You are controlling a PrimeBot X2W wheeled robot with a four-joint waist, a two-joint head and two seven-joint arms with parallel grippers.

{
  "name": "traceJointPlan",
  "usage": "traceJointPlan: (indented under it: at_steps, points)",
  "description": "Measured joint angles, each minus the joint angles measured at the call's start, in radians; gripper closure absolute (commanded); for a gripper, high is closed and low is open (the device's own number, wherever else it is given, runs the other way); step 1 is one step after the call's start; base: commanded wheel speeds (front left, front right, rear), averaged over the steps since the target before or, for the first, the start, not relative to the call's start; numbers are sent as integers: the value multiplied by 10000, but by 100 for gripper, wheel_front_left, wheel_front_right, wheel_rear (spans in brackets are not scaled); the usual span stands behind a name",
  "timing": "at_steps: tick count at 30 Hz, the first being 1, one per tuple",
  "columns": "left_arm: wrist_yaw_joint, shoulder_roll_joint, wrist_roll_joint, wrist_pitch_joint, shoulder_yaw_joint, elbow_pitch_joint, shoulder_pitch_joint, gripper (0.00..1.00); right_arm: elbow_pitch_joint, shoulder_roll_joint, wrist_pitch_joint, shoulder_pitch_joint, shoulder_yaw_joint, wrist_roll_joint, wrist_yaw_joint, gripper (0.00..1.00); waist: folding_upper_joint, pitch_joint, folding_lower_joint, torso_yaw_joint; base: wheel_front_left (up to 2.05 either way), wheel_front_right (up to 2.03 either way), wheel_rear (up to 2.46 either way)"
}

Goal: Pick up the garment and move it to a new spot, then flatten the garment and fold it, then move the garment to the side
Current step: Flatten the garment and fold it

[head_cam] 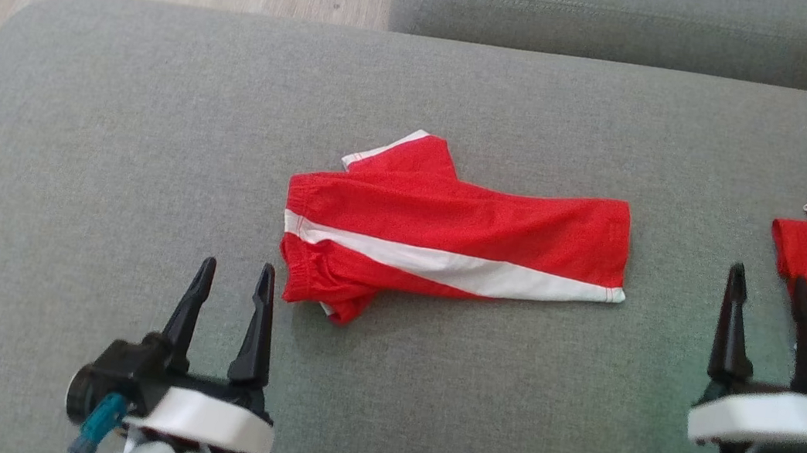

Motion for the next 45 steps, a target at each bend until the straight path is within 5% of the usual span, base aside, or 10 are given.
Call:
traceJointPlan:
  at_steps: [11,45]
  points:
    - [90,102,0,2,353,6,786,0,-1902,23,359,1701,316,376,0,0,0,-369,0,-16,0,0,0]
    - [69,94,159,40,568,-44,727,0,-2266,23,652,1861,738,395,0,0,0,-50,1,-93,0,0,0]
